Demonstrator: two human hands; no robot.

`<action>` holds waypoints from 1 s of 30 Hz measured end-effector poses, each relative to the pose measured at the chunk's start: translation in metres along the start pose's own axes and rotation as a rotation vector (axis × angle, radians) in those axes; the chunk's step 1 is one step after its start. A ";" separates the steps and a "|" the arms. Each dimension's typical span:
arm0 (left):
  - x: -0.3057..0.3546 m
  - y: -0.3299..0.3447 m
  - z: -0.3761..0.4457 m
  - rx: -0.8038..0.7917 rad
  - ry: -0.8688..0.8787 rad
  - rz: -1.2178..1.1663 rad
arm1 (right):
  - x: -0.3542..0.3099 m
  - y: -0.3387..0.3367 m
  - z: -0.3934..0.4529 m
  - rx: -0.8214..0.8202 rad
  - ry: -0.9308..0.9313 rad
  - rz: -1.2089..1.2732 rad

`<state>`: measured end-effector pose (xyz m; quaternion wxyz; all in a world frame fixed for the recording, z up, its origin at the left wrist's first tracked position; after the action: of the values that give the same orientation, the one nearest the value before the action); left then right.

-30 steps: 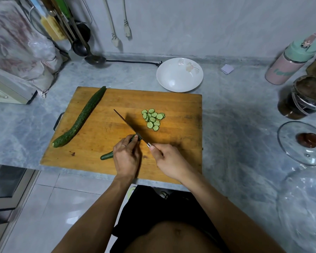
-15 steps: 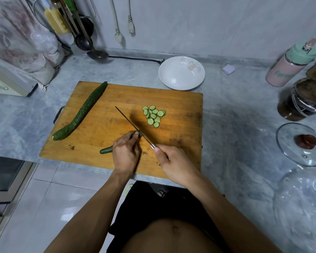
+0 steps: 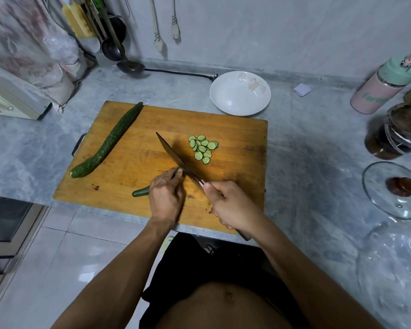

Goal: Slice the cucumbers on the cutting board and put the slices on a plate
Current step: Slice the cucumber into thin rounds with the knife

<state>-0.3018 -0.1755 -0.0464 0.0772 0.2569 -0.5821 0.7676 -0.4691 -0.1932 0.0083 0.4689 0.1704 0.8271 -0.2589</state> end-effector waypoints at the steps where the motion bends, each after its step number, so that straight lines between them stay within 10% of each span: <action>1: 0.000 0.000 0.001 -0.002 0.002 0.001 | 0.000 0.000 0.002 0.001 0.006 -0.008; 30: -0.004 -0.003 0.001 -0.085 -0.025 -0.019 | -0.003 0.003 -0.007 0.054 -0.050 -0.100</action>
<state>-0.2975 -0.1746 -0.0457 0.0880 0.2686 -0.6127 0.7380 -0.4708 -0.1868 0.0127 0.4710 0.1349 0.8153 -0.3085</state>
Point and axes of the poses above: each hand's wrist, its own z-axis towards the middle knuckle, its own y-axis out of the palm, x = y × z, the point moved 10 cm from there along z, towards the middle knuckle, and after that the axes turned 8 degrees about -x, right-handed, at the moved point
